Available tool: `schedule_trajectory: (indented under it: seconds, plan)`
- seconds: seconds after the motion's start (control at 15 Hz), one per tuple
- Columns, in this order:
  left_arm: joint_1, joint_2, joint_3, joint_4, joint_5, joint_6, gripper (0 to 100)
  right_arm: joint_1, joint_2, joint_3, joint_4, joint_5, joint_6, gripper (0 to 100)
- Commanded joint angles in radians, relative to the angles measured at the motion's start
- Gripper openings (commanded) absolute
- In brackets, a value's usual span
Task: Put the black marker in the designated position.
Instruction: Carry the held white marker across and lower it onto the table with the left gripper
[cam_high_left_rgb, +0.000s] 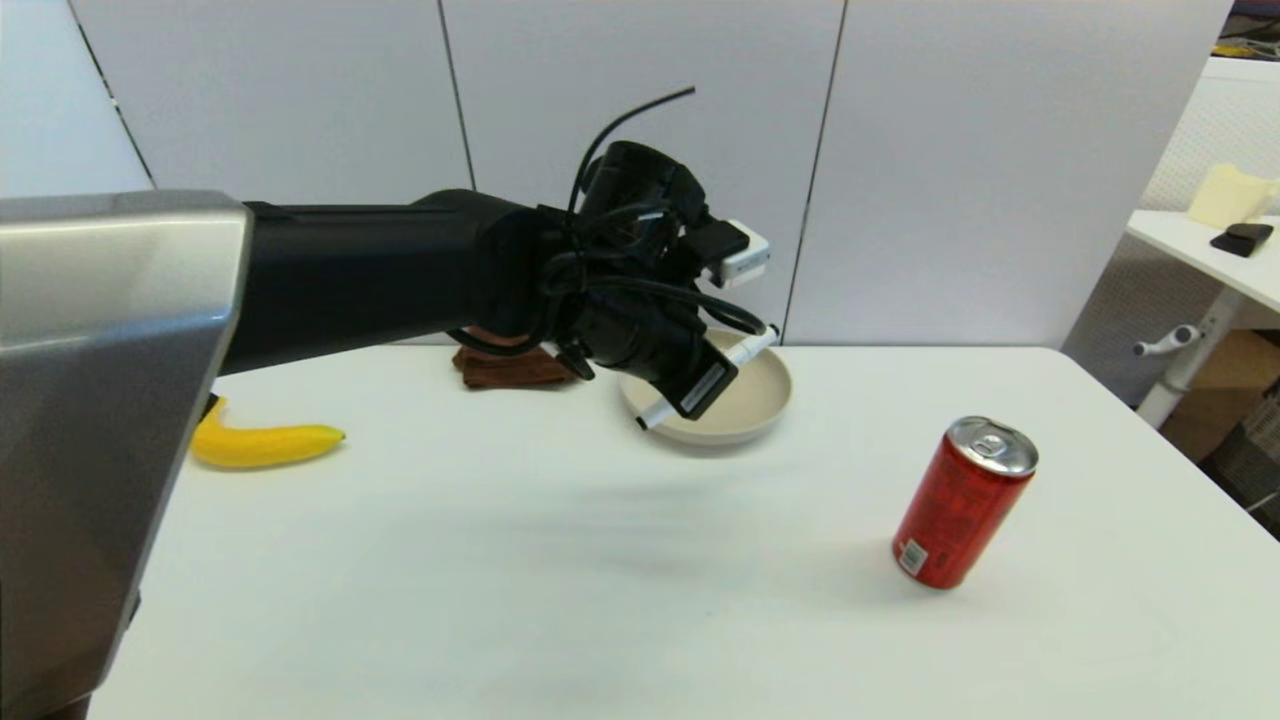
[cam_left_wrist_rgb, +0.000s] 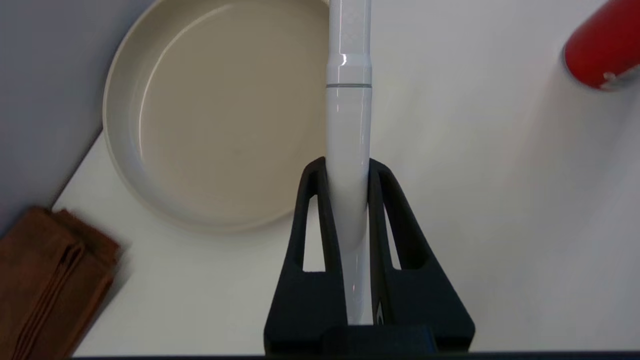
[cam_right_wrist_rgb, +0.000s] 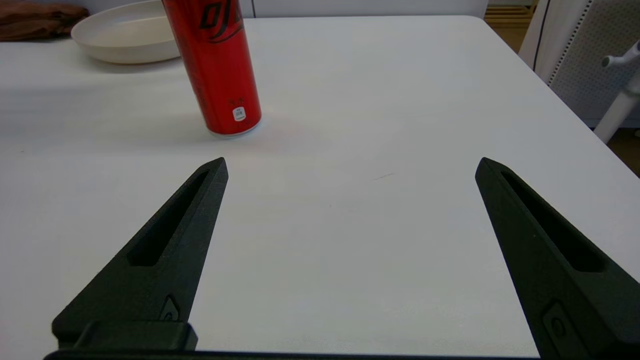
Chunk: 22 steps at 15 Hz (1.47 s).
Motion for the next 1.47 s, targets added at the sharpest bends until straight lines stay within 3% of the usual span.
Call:
schedule_trajectory:
  seconds: [0.07, 0.33, 0.8, 1.47]
  plan:
    - [-0.022, 0.066, -0.014, -0.066, -0.027, 0.003, 0, 0.0, 0.001, 0.0, 0.0, 0.0, 0.0, 100]
    - [-0.049, 0.118, -0.014, -0.184, -0.089, 0.003, 0, 0.0, 0.001, 0.0, 0.0, 0.0, 0.0, 100]
    - [-0.109, 0.185, -0.014, -0.385, -0.095, -0.005, 0, 0.0, 0.001, 0.0, 0.0, 0.0, 0.0, 100]
    - [-0.135, 0.261, -0.014, -0.463, -0.095, -0.012, 0, 0.0, 0.001, 0.0, 0.0, 0.0, 0.0, 100]
